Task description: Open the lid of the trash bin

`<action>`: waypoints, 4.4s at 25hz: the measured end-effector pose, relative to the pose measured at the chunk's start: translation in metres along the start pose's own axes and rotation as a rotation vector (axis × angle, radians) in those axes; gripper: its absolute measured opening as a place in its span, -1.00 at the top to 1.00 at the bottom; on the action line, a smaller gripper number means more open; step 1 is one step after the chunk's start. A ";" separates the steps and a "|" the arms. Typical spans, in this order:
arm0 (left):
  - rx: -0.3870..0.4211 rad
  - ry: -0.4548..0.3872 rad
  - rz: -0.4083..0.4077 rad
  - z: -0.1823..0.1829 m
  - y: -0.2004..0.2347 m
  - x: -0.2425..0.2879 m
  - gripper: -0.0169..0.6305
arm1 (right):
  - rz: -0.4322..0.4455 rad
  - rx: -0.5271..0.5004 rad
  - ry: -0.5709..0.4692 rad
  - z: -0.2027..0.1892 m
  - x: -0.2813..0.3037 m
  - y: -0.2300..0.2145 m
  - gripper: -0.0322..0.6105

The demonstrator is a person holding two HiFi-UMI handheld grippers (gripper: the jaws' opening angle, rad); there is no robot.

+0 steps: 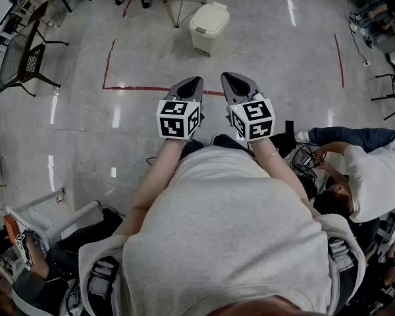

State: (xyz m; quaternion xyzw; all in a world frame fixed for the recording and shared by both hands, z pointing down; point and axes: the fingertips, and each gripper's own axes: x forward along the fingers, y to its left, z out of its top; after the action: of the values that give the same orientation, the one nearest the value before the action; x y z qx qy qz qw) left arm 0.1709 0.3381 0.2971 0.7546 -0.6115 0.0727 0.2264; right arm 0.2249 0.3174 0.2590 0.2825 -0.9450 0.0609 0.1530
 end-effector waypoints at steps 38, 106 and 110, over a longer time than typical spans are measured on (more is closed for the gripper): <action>-0.095 0.092 0.098 -0.015 0.059 0.081 0.93 | 0.165 0.173 0.061 -0.027 0.080 -0.050 0.88; -0.205 0.557 -0.144 -0.010 0.355 0.446 0.93 | -0.061 0.437 0.520 -0.134 0.485 -0.264 0.88; -0.293 0.564 -0.080 -0.044 0.374 0.442 0.93 | -0.055 0.461 0.582 -0.175 0.490 -0.247 0.88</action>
State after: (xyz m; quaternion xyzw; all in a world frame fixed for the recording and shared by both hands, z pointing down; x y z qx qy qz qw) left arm -0.0727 -0.0926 0.6012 0.6876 -0.4983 0.1812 0.4961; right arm 0.0168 -0.1062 0.5899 0.3058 -0.8154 0.3456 0.3495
